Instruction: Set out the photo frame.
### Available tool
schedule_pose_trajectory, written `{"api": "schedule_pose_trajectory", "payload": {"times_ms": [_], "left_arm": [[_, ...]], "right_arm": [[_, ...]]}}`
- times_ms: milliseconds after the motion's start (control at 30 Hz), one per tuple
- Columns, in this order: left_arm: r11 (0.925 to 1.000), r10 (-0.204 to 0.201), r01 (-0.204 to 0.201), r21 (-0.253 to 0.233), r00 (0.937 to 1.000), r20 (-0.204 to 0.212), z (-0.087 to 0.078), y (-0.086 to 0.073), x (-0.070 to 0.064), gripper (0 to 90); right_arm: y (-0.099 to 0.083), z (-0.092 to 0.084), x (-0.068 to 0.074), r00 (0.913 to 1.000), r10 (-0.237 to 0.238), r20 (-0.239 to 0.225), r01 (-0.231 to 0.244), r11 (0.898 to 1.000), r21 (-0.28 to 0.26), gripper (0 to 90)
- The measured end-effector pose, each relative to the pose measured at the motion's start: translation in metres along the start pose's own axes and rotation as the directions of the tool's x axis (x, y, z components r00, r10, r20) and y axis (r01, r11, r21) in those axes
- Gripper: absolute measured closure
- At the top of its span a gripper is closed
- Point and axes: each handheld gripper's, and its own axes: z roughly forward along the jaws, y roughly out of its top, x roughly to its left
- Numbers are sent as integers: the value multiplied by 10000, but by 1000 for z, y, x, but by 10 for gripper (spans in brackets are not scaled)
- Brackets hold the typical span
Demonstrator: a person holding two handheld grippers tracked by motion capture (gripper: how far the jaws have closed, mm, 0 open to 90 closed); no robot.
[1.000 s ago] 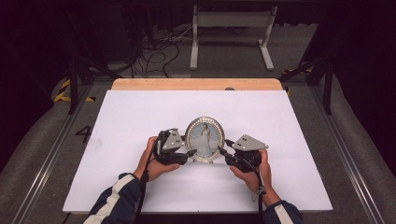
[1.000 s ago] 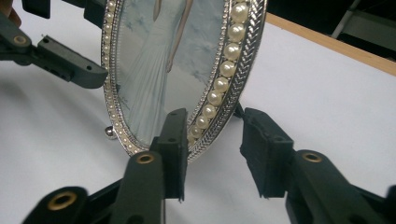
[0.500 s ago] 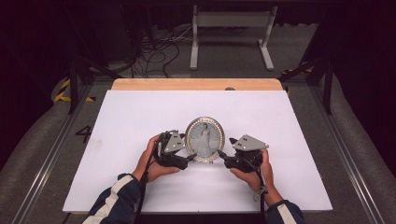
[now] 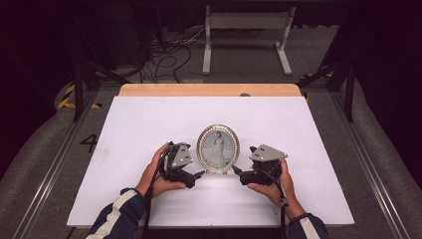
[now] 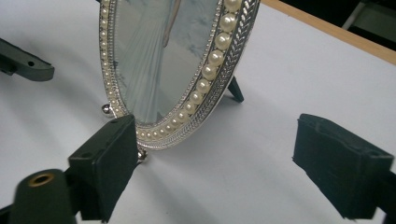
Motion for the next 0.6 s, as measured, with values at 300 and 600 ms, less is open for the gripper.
{"api": "schedule_pose_trajectory", "payload": {"times_ms": [300,600], "left_arm": [[9997,252,-252,33,9997,-7,-9,-5,-2,55],[9996,234,-232,135,9995,-188,-17,-15,0,58]], "right_arm": [[-2,1,2,9999,-153,-79,153,9999,-1,130],[-7,0,2,9997,-235,-9,235,9996,128,136]]}}
